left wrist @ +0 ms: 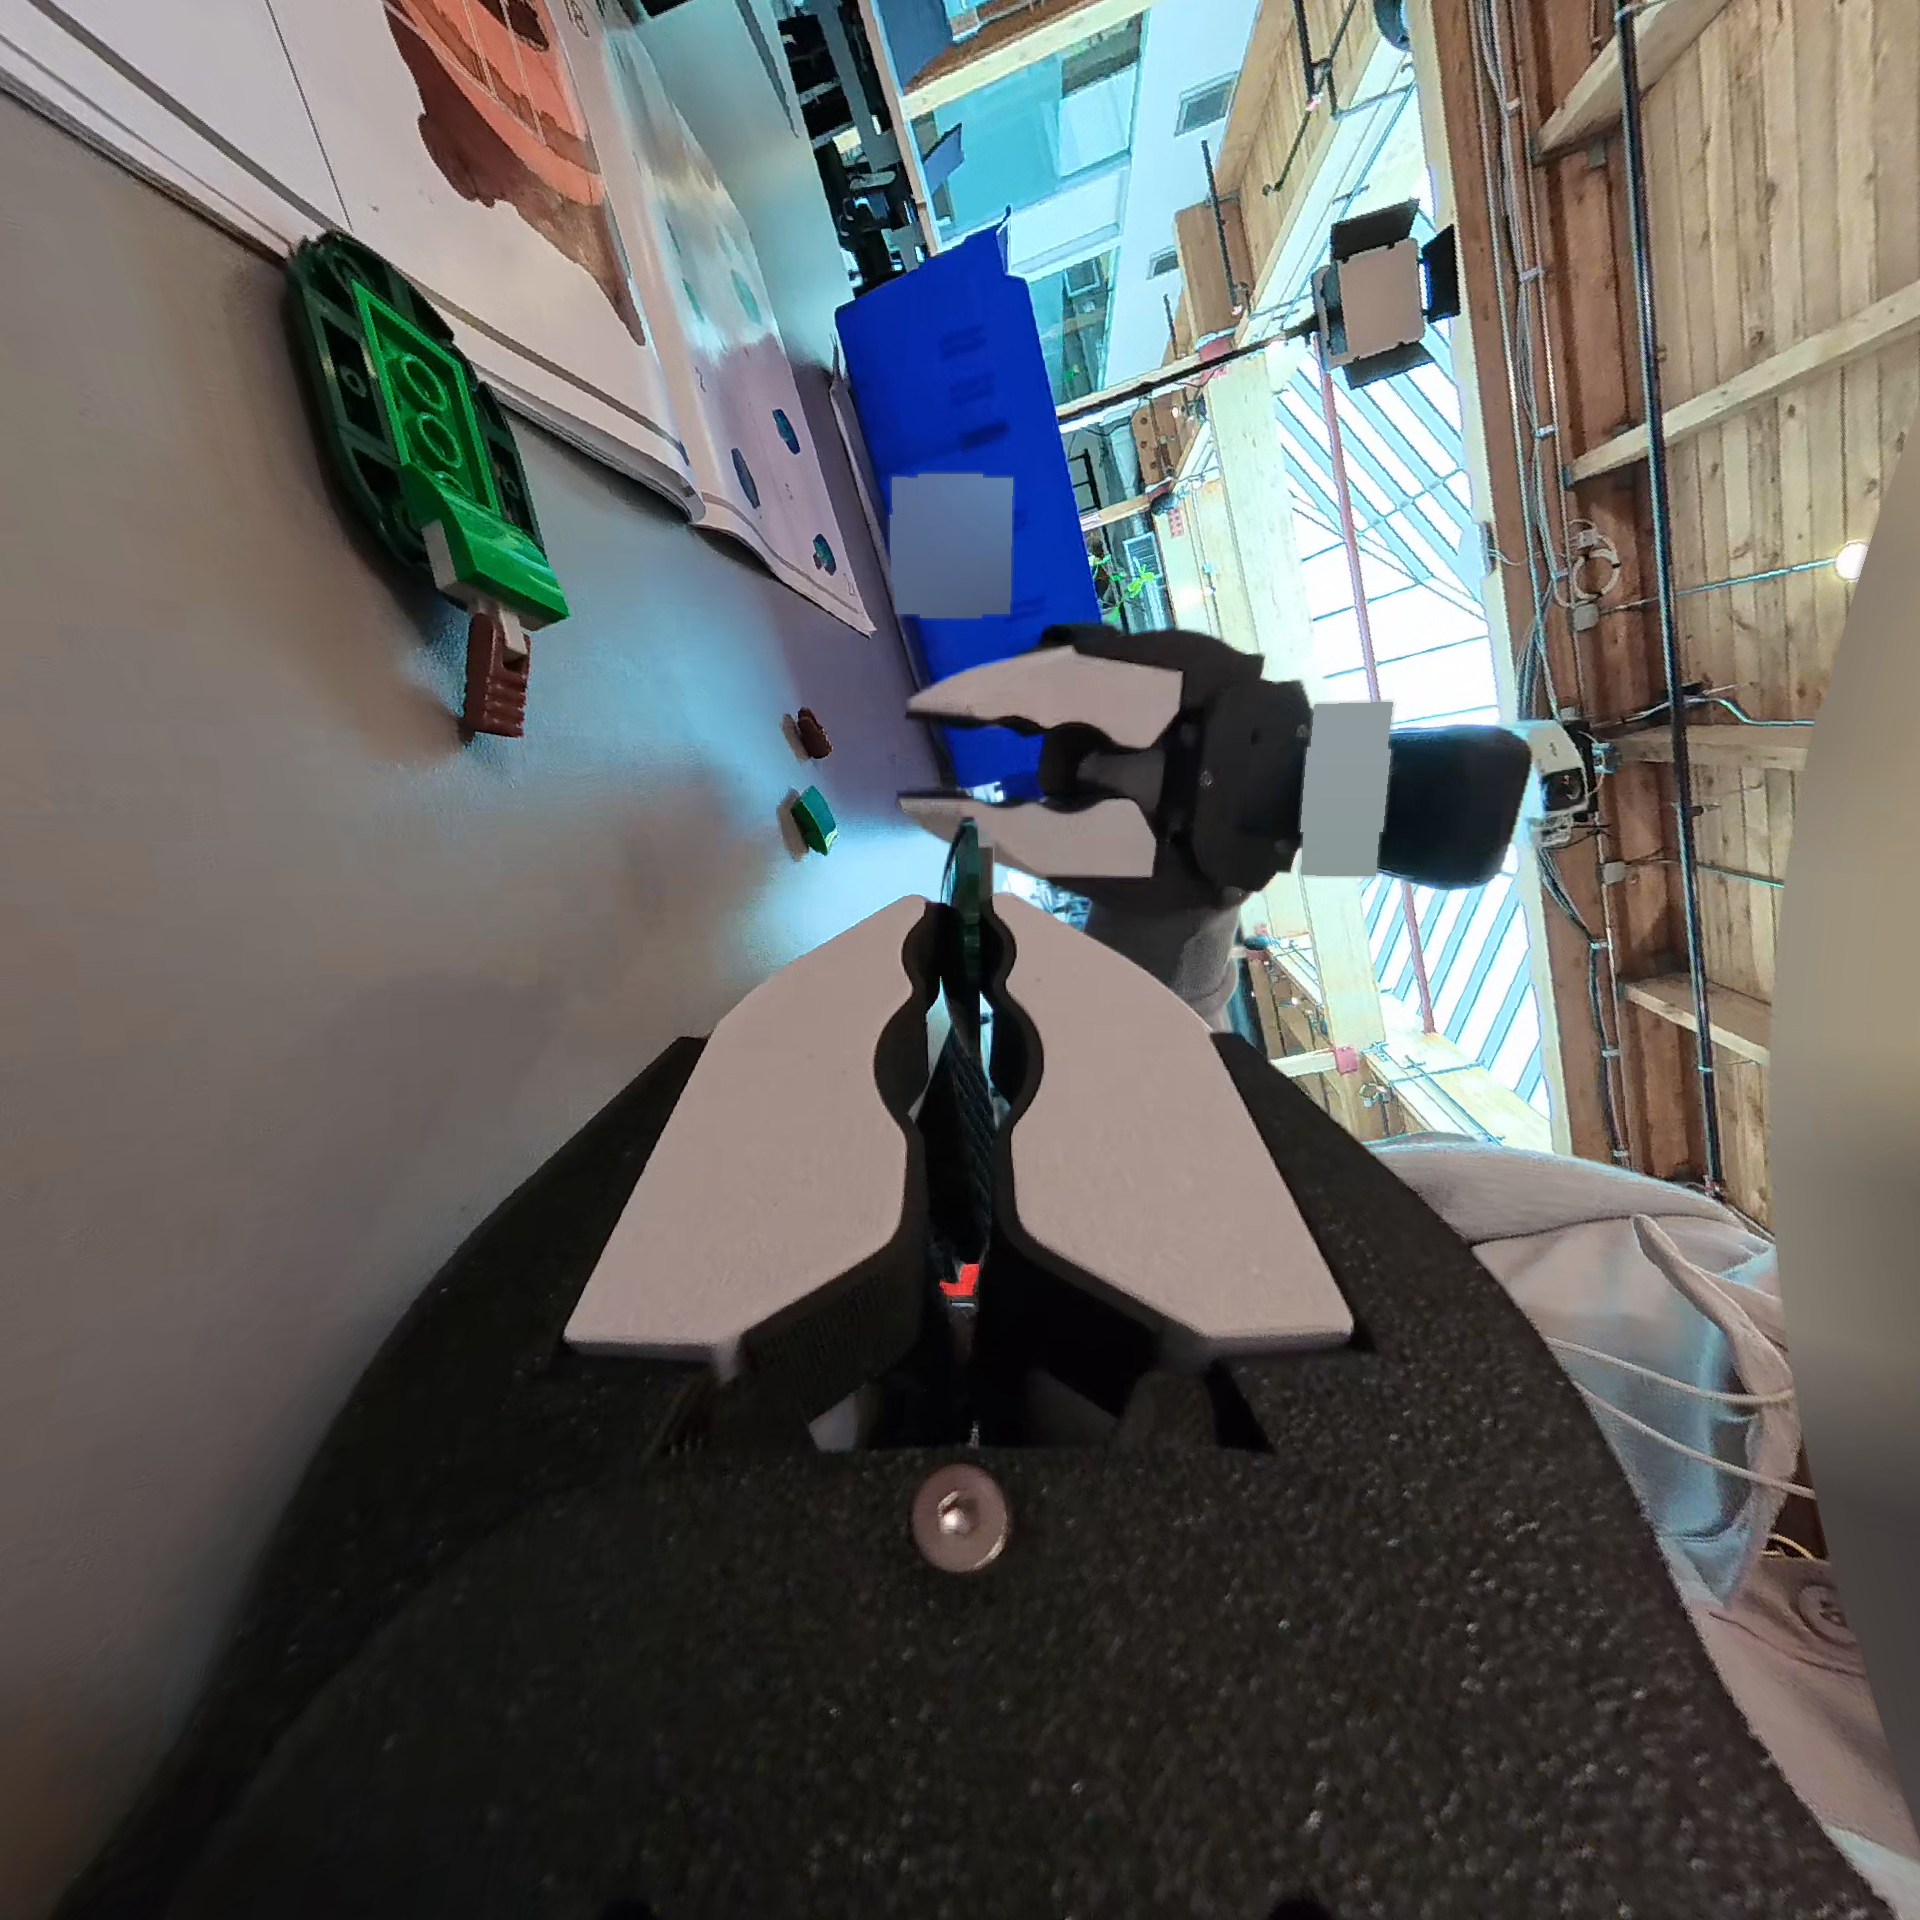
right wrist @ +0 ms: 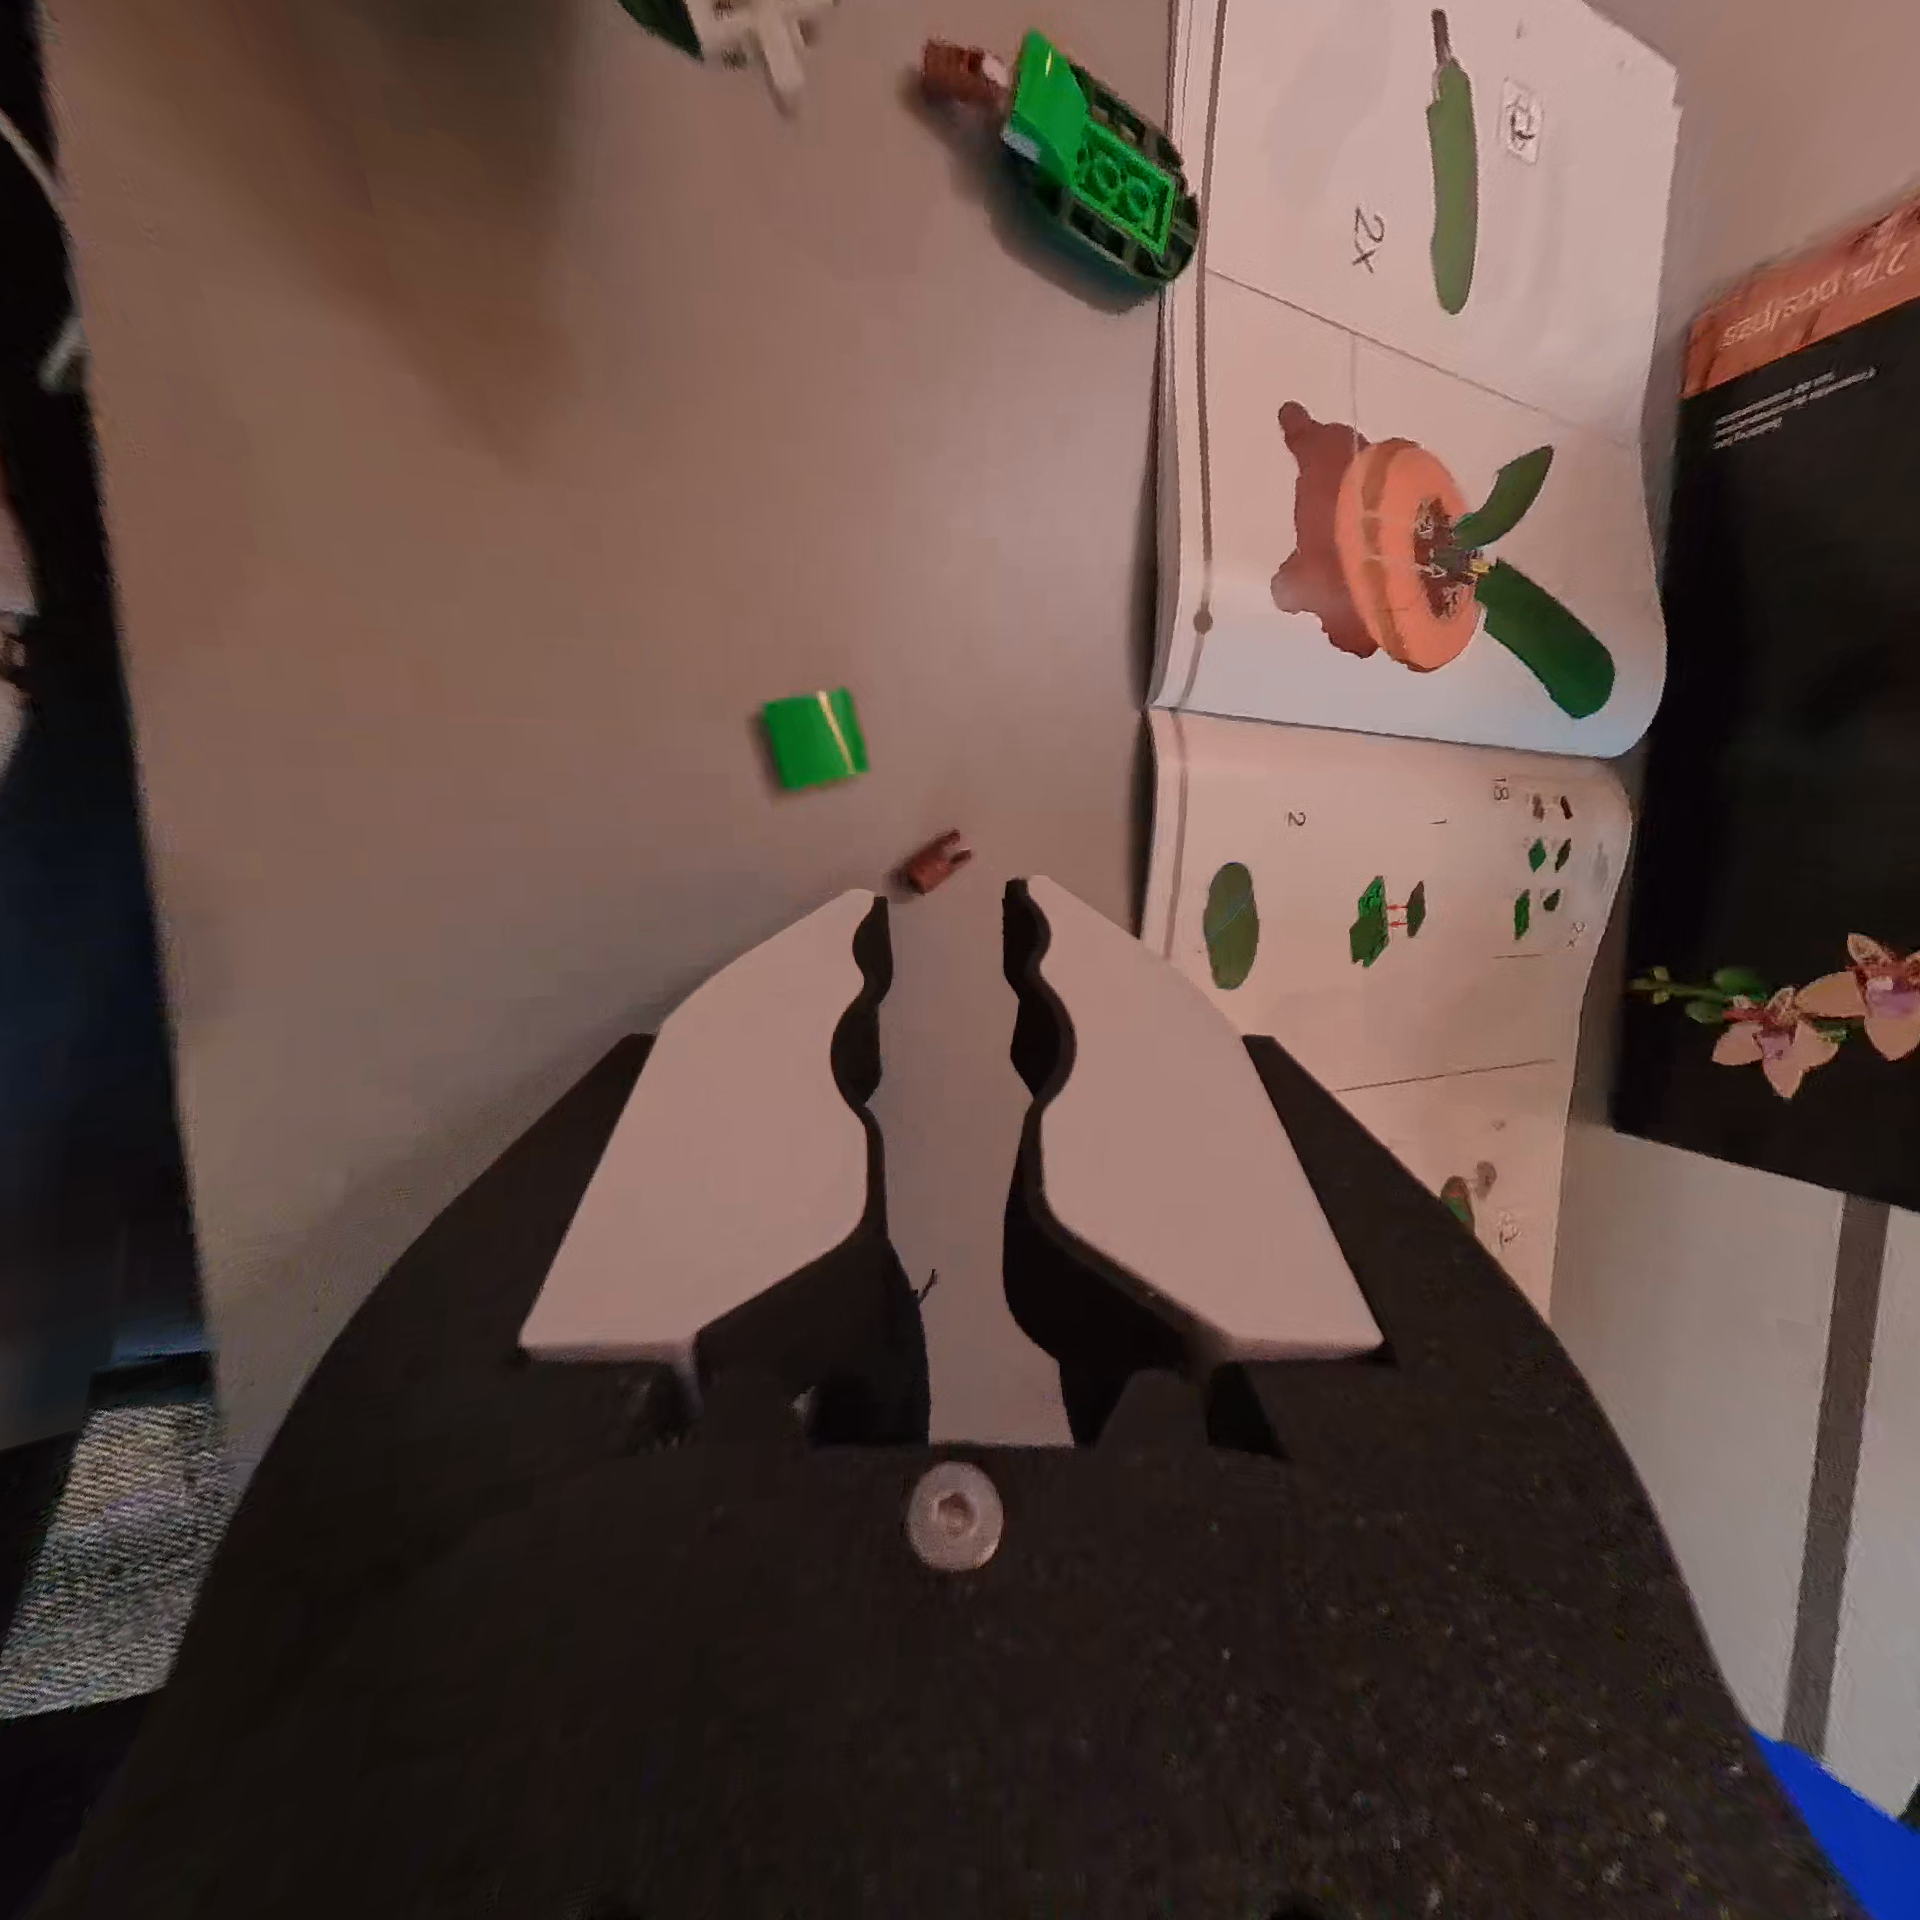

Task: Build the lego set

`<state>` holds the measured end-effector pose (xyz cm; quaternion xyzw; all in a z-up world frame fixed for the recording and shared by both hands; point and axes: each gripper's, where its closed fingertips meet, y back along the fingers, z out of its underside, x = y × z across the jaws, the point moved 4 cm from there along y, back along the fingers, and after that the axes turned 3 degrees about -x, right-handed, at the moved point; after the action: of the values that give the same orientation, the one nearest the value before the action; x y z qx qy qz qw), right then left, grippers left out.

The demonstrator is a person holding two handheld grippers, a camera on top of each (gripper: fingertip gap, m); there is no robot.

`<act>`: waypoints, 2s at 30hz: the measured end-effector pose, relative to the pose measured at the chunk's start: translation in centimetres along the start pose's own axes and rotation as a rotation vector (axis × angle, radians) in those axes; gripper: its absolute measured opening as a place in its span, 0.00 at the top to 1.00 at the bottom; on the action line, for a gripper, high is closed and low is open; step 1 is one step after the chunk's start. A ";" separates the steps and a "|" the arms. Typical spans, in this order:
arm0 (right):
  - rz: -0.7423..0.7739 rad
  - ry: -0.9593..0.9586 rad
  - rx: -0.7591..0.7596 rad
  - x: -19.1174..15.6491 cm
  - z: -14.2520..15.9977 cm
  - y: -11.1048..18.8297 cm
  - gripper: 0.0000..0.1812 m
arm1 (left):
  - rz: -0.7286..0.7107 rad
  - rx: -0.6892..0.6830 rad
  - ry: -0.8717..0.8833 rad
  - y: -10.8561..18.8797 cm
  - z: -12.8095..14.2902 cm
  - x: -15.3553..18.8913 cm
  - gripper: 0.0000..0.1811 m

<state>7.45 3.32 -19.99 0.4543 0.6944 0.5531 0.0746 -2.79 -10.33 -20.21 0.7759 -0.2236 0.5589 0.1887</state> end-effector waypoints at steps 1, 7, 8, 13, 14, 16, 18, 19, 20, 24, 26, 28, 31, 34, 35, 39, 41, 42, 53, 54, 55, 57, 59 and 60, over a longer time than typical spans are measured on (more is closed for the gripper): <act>-0.014 0.008 0.007 0.1 0.1 -0.4 0.90 | -0.003 0.004 0.000 0.0 0.0 0.0 0.97; -0.011 0.036 0.080 -0.5 0.1 -2.1 0.91 | -0.011 0.011 0.011 0.0 -0.1 -0.2 0.97; -0.011 0.023 0.103 -0.6 0.0 -2.2 0.91 | -0.015 0.007 0.011 0.0 -0.1 -0.2 0.97; 0.007 -0.043 0.139 -1.5 -0.9 -2.2 0.91 | -0.026 0.004 0.011 -0.1 -0.1 -0.3 0.97; 0.015 -0.052 0.145 -1.7 -1.2 -2.3 0.91 | -0.028 0.004 0.010 -0.1 -0.1 -0.3 0.97; 0.037 -0.050 0.146 -1.9 -1.3 -2.2 0.90 | -0.031 0.005 0.012 -0.1 -0.1 -0.4 0.97; 0.037 -0.063 0.169 -1.8 -1.3 -1.9 0.90 | -0.034 0.007 0.013 -0.1 -0.1 -0.4 0.97; 0.034 -0.078 0.183 -1.6 -1.2 -1.6 0.90 | -0.037 0.006 0.014 -0.1 -0.1 -0.4 0.97; 0.028 -0.090 0.191 -1.5 -1.0 -1.4 0.90 | -0.039 0.005 0.013 -0.1 -0.1 -0.4 0.97; 0.017 -0.078 0.192 -1.3 -0.3 -0.8 0.90 | -0.046 0.004 0.014 -0.2 -0.1 -0.5 0.97; 0.011 -0.078 0.191 -1.3 -0.3 -0.8 0.90 | -0.046 0.005 0.015 -0.2 -0.1 -0.5 0.97; 0.021 -0.079 0.187 -1.2 -0.4 -1.0 0.91 | -0.045 0.004 0.015 -0.2 -0.1 -0.5 0.97; 0.018 -0.071 0.181 -1.4 -0.5 -1.3 0.91 | -0.045 0.002 0.016 -0.2 0.0 -0.5 0.97; 0.022 -0.058 0.167 -1.5 -0.6 -1.5 0.91 | -0.042 0.000 0.015 -0.2 0.0 -0.5 0.97; 0.017 -0.057 0.169 -1.5 -0.6 -1.5 0.91 | -0.041 -0.001 0.016 -0.2 0.0 -0.5 0.97; 0.001 -0.038 0.178 -1.2 -0.6 -1.2 0.91 | -0.037 -0.007 0.022 -0.2 0.0 -0.5 0.97; -0.010 -0.029 0.171 -1.1 -0.3 -1.2 0.91 | -0.030 -0.007 0.030 -0.2 0.0 -0.5 0.97; -0.014 -0.029 0.174 -1.0 -0.3 -1.3 0.91 | -0.027 -0.006 0.035 -0.1 -0.1 -0.5 0.97; -0.035 -0.033 0.187 -1.5 -0.3 -2.1 0.92 | -0.021 -0.013 0.071 -0.2 -0.1 -0.6 0.97; -0.038 -0.036 0.194 -1.6 -0.4 -2.2 0.92 | -0.020 -0.013 0.075 -0.2 -0.1 -0.6 0.97; -0.040 -0.036 0.200 -1.7 -0.6 -2.2 0.92 | -0.019 -0.013 0.077 -0.2 -0.1 -0.6 0.97; -0.043 -0.040 0.210 -1.9 -1.0 -2.3 0.93 | -0.015 -0.013 0.084 -0.2 -0.1 -0.6 0.97; -0.051 -0.042 0.218 -2.1 -1.4 -2.4 0.93 | -0.006 -0.012 0.098 -0.1 -0.2 -0.6 0.97; -0.056 -0.041 0.219 -2.2 -1.5 -2.4 0.93 | 0.003 -0.012 0.111 -0.1 -0.2 -0.6 0.97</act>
<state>6.52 0.75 -22.32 0.4515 0.7613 0.4622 0.0542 -3.05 -10.05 -20.73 0.7423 -0.2172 0.5999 0.2046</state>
